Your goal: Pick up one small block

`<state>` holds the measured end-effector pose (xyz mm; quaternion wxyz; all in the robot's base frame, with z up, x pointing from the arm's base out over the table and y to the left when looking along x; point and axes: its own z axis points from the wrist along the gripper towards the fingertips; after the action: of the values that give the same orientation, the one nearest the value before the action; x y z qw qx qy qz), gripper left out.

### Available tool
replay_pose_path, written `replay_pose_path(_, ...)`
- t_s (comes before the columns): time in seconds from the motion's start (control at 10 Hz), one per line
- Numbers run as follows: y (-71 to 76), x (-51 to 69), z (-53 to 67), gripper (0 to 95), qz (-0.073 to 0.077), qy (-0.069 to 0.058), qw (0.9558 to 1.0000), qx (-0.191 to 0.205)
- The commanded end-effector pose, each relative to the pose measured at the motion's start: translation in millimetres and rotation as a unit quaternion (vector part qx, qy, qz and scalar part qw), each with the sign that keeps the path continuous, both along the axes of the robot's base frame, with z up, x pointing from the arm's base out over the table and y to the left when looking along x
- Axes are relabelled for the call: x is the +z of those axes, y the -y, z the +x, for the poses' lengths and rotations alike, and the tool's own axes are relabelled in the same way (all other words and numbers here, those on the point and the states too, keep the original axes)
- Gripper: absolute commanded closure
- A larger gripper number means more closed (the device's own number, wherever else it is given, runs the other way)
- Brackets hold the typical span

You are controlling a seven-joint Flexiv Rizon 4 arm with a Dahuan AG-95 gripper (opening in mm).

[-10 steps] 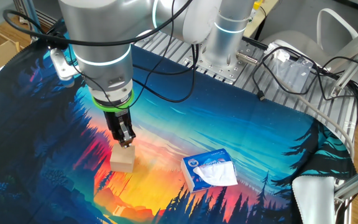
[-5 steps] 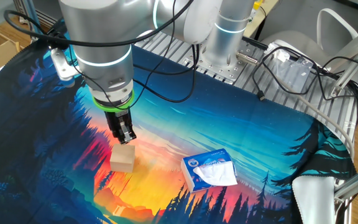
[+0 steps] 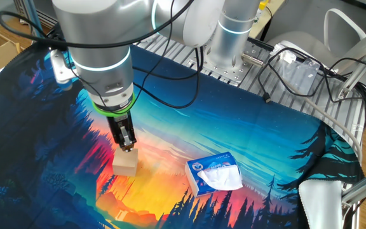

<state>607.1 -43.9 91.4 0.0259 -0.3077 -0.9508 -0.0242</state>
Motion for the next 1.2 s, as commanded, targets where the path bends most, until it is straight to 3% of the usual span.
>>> replay_pose_path(0.1, -0.1, -0.7, 0.7, 0.0, 0.000, -0.002, 1.0000, -0.010)
replay_pose_path(1.2, -0.1, -0.7, 0.7, 0.0, -0.003, -0.005, 0.9988, -0.049)
